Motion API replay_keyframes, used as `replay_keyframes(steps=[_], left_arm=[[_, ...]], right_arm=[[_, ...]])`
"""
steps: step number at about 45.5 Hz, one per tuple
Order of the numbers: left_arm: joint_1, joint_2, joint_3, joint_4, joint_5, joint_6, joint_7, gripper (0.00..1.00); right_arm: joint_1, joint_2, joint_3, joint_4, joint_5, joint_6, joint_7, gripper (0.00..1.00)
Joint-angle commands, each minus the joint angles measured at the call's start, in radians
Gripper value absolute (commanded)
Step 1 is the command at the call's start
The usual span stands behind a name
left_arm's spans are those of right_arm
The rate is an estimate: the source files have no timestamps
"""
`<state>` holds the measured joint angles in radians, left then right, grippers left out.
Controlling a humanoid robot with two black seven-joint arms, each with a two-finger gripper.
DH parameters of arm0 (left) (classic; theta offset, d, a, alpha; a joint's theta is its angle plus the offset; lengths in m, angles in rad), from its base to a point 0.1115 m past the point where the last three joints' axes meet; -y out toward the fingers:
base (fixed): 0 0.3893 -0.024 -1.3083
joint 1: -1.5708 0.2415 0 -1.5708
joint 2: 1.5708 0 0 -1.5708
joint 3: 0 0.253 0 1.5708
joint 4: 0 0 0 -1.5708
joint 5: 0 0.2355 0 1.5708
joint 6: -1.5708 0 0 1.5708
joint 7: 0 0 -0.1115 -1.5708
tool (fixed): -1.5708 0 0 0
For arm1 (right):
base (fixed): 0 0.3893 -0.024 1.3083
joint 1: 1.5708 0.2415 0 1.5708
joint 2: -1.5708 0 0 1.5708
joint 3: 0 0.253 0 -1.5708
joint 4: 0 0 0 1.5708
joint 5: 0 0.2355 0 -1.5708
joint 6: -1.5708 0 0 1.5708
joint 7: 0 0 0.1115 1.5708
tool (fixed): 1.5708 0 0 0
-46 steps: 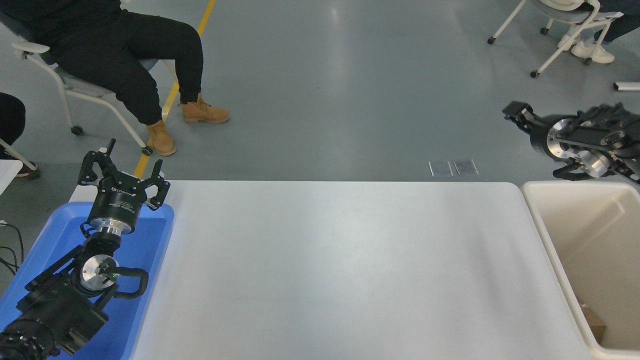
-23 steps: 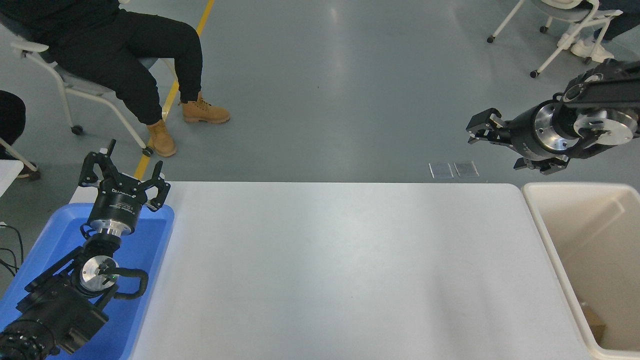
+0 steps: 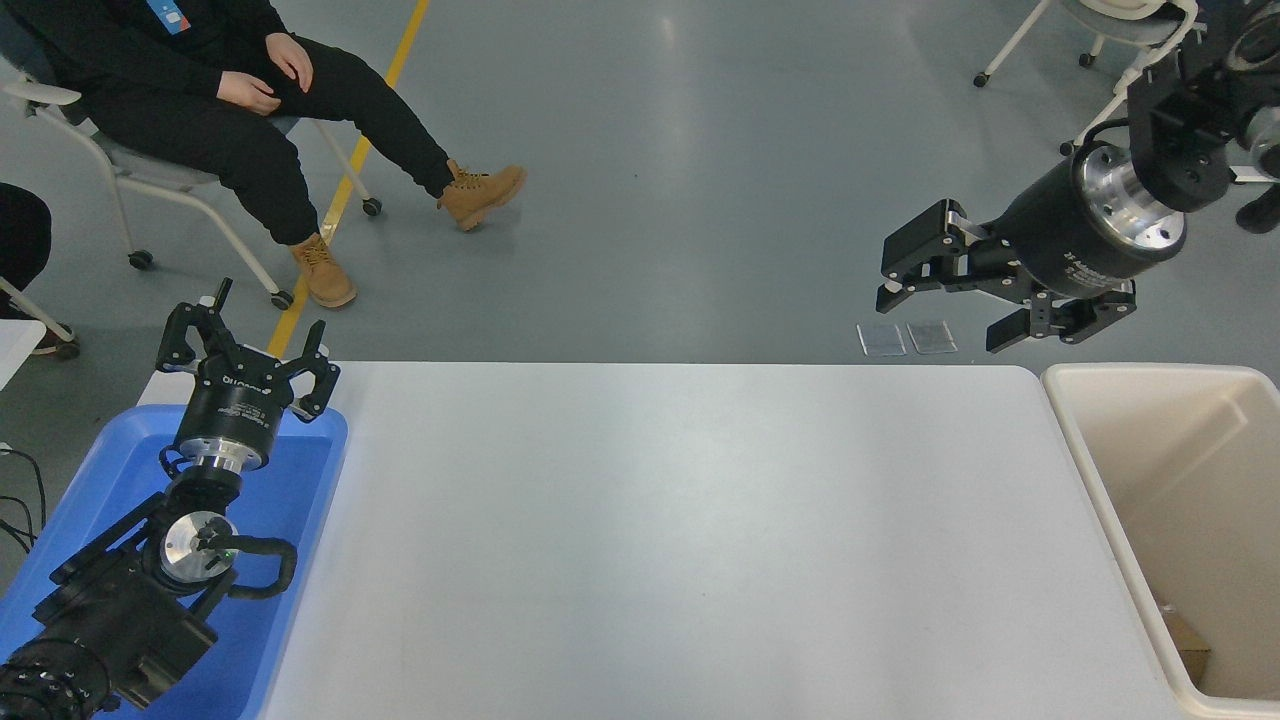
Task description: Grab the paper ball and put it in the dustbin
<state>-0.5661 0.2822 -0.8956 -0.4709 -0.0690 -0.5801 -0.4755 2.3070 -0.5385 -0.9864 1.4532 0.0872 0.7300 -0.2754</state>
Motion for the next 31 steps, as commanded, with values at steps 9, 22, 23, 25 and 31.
replay_keyframes(steps=[9,22,23,25,31], left_arm=[[0.0,0.0,0.0,0.0,0.0,0.0,0.0,0.99],[0.0,0.0,0.0,0.0,0.0,0.0,0.0,0.99],[0.0,0.0,0.0,0.0,0.0,0.0,0.0,0.99],[0.0,0.0,0.001,0.0,0.0,0.0,0.0,0.99],[0.0,0.0,0.001,0.0,0.0,0.0,0.0,0.99]], right_arm=[[0.003,-0.008,0.005,-0.005,-0.225,0.055,-0.004,1.0],[-0.064,-0.006,0.005,-0.044,-0.303,0.055,-0.005,1.0],[-0.064,-0.006,0.005,-0.044,-0.302,0.055,-0.004,1.0],[-0.064,-0.006,0.005,-0.042,-0.302,0.055,-0.005,1.0],[-0.064,-0.008,0.005,-0.044,-0.302,0.055,-0.005,1.0]])
